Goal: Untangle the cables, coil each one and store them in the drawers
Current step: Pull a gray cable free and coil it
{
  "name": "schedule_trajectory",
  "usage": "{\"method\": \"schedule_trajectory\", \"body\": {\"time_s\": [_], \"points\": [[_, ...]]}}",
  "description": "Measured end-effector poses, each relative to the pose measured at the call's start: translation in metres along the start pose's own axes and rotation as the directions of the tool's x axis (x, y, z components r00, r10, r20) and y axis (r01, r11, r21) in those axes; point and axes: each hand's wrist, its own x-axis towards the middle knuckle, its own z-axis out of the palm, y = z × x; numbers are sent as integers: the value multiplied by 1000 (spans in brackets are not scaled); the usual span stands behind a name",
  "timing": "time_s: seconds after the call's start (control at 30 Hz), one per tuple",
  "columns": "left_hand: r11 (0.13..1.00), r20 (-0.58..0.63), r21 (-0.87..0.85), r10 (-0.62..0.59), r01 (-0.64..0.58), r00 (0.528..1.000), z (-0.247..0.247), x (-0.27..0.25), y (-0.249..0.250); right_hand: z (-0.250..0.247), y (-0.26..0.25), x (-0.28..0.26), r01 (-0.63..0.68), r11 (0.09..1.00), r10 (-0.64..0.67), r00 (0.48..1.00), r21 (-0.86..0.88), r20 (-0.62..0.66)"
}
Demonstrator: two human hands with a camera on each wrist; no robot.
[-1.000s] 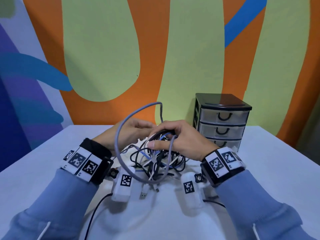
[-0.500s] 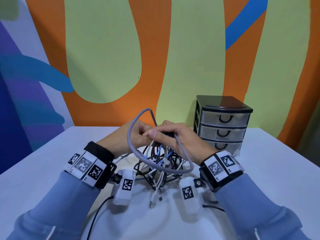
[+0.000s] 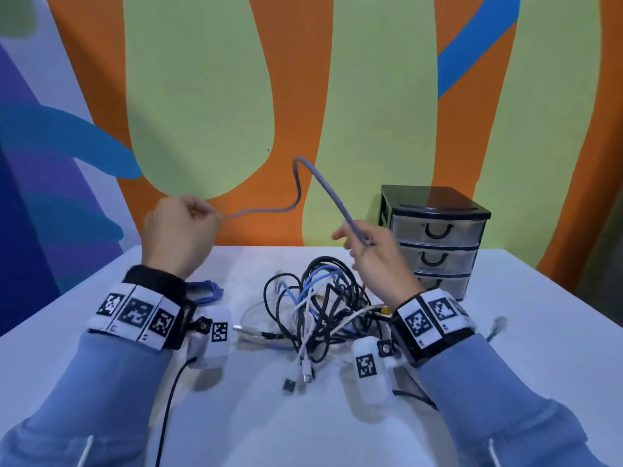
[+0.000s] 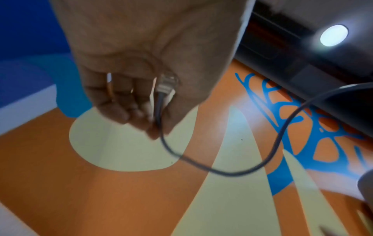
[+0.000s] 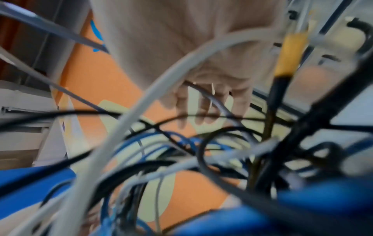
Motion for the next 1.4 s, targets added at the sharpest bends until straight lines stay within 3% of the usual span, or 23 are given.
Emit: {"method": "schedule_trajectory", "body": {"time_s": [0.07,0.13,0.2,0.27,0.33,0.43,0.5,0.57,0.63,0.7,0.77,0.83,0.9,1.0,1.1,1.23,1.33,1.4], "points": [[998,74,45,36,-40,997,2,-2,1,-6,2,3,5,1000,-3,989,10,-149],[974,9,-138,185,-182,983,0,-9,16,-11,-4,3,65,997,-73,972,-40,-222],[855,-49,-396,345,-335,937,-4,-24,43,-13,-11,1,83,984,-116,969,-157,-217],[742,33,-514,519,-431,854,-3,-44,66,-12,-17,-1,78,949,-132,978,-304,-162],[749,233,-436,629,-498,742,2,-62,77,-11,-19,-2,93,911,-146,984,-401,-103],[782,483,-165,596,-602,642,10,-71,75,-13,-20,-2,169,925,-210,974,-340,-87],[808,594,-139,531,-573,605,11,-71,75,-16,-21,-2,216,929,-257,961,-299,-102],[817,609,-194,535,-543,586,10,-71,76,-14,-24,-2,259,938,-284,955,-232,-82],[813,516,-214,565,-541,645,12,-70,76,-11,-27,-3,293,945,-306,949,-146,-75],[832,295,-258,553,-492,780,14,-62,73,-11,-28,-2,275,961,-277,960,-36,-37],[831,15,-366,455,-419,890,12,-45,63,-11,-24,-2,183,983,-182,977,0,115],[792,-212,-502,278,-349,937,3,-29,53,-9,-16,-3,125,985,-91,963,-121,254],[733,-325,-619,90,-284,941,-6,-18,44,-6,-6,-3,157,946,-65,949,-284,309],[681,-312,-704,-43,-201,949,-14,-11,36,-7,4,2,98,947,-28,974,-306,224],[687,-224,-692,86,-221,971,-15,-14,40,-10,2,3,56,986,-31,987,-159,155],[597,-131,-757,259,-265,957,-20,-23,54,-2,-15,-7,149,989,-139,949,-14,283],[504,-150,-816,288,-283,946,-26,-27,60,8,-13,-8,169,983,-134,928,-74,348],[435,-233,-842,240,-319,942,-29,-24,59,10,-6,-3,143,974,-88,955,-178,283]]}}
